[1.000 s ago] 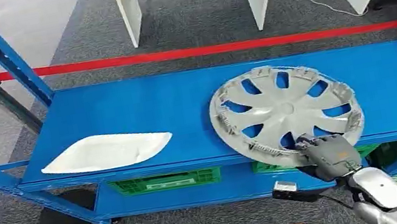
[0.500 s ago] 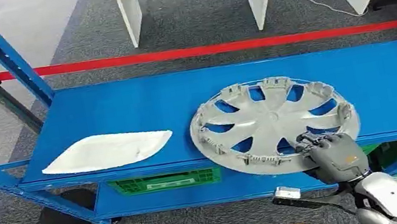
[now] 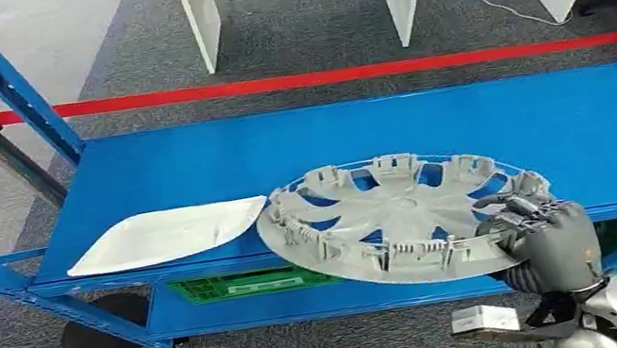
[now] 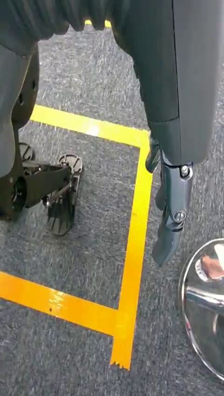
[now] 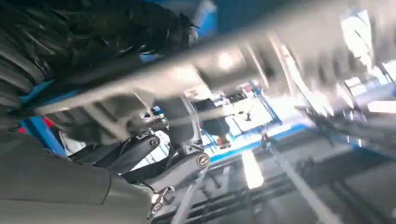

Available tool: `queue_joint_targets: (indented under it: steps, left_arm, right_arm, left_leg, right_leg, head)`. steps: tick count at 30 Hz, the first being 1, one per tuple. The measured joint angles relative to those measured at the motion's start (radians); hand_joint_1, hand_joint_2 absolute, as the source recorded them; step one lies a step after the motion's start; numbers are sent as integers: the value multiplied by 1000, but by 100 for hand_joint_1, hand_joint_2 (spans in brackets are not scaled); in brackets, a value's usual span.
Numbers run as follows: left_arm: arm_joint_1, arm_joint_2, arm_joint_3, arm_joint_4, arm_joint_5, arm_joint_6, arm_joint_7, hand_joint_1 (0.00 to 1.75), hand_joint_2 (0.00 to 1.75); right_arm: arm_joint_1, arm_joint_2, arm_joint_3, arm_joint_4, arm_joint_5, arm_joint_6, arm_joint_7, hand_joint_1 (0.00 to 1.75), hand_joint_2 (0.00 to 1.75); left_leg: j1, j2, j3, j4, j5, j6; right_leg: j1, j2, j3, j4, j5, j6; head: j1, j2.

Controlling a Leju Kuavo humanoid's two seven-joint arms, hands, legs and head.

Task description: Take the parts from the cabinet and place them on the table.

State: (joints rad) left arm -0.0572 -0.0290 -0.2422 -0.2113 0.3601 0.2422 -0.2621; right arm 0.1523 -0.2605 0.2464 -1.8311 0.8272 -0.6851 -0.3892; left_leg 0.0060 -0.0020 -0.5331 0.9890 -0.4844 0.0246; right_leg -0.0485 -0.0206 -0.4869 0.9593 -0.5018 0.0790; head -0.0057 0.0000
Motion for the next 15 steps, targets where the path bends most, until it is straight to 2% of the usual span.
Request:
queue_joint_targets:
  steps: [3,10,14,15]
  left_arm:
    - [3,-1,5,0,3,3,-11,0,175]
    - [7,-5,18,1,4,18,-24,0,175]
    - [9,-15,25,1,4,48,-75,0,175]
    - [10,-16,26,1,2,34,-81,0,0]
  right_arm:
    - [8,33,-28,-38,-143,-2,-24,175,175]
    - [16,83,-54,-80,-376,-2,-65,175,175]
    - [28,116,-83,-112,-519,5,-114,175,175]
    - [30,121,-91,-119,-544,13,-122,175,175]
  left_leg:
    - [0,0,0,0,0,0]
    - [0,0,0,0,0,0]
    - [0,0,0,0,0,0]
    - [0,0,0,0,0,0]
  right_leg:
    - [0,0,0,0,0,0]
    - [0,0,0,0,0,0]
    - [0,0,0,0,0,0]
    - [0,0,0,0,0,0]
  head:
    - [0,0]
    - [0,0]
    - [0,0]
    - [0,0]
